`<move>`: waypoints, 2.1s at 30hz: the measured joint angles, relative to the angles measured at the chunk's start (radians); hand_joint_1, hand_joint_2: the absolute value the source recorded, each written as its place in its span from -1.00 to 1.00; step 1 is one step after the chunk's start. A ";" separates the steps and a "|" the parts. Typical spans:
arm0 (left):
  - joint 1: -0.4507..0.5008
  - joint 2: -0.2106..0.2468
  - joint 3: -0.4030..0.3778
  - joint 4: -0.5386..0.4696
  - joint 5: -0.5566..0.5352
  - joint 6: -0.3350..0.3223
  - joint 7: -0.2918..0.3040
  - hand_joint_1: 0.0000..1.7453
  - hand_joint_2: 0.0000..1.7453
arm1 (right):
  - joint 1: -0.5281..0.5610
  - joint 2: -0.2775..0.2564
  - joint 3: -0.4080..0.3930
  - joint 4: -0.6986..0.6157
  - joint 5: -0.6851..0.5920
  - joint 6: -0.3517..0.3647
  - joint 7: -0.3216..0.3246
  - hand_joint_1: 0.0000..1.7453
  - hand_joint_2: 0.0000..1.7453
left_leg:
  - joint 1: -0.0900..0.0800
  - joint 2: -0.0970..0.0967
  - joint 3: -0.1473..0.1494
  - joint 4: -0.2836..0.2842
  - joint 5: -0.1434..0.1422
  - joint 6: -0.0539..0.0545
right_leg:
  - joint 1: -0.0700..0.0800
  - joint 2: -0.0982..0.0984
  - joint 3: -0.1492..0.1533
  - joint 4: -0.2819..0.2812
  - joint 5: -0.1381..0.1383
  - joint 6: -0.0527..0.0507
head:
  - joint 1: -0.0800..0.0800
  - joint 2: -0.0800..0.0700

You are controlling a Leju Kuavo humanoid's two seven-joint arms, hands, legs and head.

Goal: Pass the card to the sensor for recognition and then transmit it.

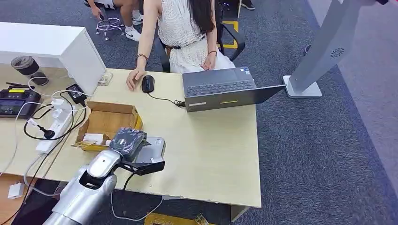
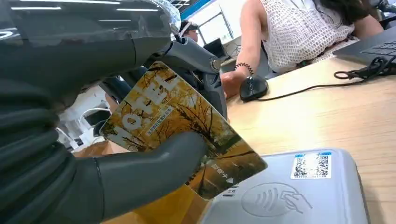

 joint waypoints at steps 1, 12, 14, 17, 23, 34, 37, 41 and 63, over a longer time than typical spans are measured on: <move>0.001 0.000 0.000 0.000 0.000 0.000 0.000 1.00 1.00 | 0.000 0.000 0.000 0.000 0.000 0.000 0.000 -1.00 1.00 | 0.000 0.000 0.000 0.000 0.000 0.000 | 0.000 0.000 0.000 0.000 0.000 0.000 | 0.000 0.000; 0.002 0.005 -0.002 0.000 -0.002 0.013 0.000 1.00 1.00 | 0.000 0.000 0.000 0.000 0.001 0.002 0.000 -1.00 1.00 | 0.000 0.000 0.000 0.000 0.000 0.000 | 0.000 0.000 0.000 0.000 0.000 0.000 | 0.000 0.000; 0.002 0.005 -0.004 0.000 -0.005 0.032 -0.002 1.00 1.00 | 0.000 0.000 0.000 0.000 0.002 0.003 0.000 -1.00 1.00 | 0.000 0.000 0.000 0.000 0.000 0.000 | 0.000 0.000 0.000 0.000 0.000 0.000 | 0.000 0.000; 0.002 0.007 -0.004 -0.010 -0.006 0.089 -0.002 1.00 1.00 | 0.000 0.000 0.000 0.000 0.005 0.005 0.000 -1.00 1.00 | 0.000 0.000 0.000 0.000 0.000 0.000 | 0.000 0.000 0.000 0.000 0.000 0.000 | 0.000 0.000; -0.056 0.022 0.011 -0.086 -0.034 0.256 0.006 1.00 1.00 | 0.000 0.000 0.000 0.000 0.035 0.008 -0.001 -1.00 1.00 | 0.000 -0.001 0.000 0.000 0.000 0.000 | 0.000 -0.001 0.000 0.000 0.000 0.000 | 0.000 0.000; -0.309 0.039 0.037 0.009 -0.092 0.239 0.012 1.00 1.00 | -0.003 0.000 0.003 0.000 0.053 0.024 0.000 -1.00 1.00 | 0.000 -0.001 0.001 0.000 0.001 0.000 | 0.000 -0.001 0.001 0.001 0.001 -0.001 | 0.000 0.000; -0.357 0.040 0.037 0.057 -0.091 0.234 0.013 1.00 1.00 | -0.003 0.000 0.003 0.000 0.053 0.024 0.000 -1.00 1.00 | 0.000 -0.001 0.001 0.000 0.001 0.000 | 0.000 -0.001 0.001 0.001 0.001 -0.001 | 0.000 0.000; -0.374 0.040 0.037 0.096 -0.086 0.237 0.013 1.00 1.00 | -0.003 0.000 0.003 0.000 0.053 0.024 0.000 -1.00 1.00 | 0.000 -0.001 0.000 0.000 0.001 0.000 | 0.000 -0.001 0.000 0.001 0.001 -0.001 | 0.000 0.000; -0.247 0.004 0.037 -0.020 -0.004 0.203 0.015 -1.00 1.00 | -0.003 0.000 0.003 0.000 0.031 0.018 0.002 -1.00 1.00 | 0.000 -0.001 0.000 0.000 0.001 0.000 | 0.000 -0.001 0.000 0.001 0.001 -0.001 | 0.000 0.000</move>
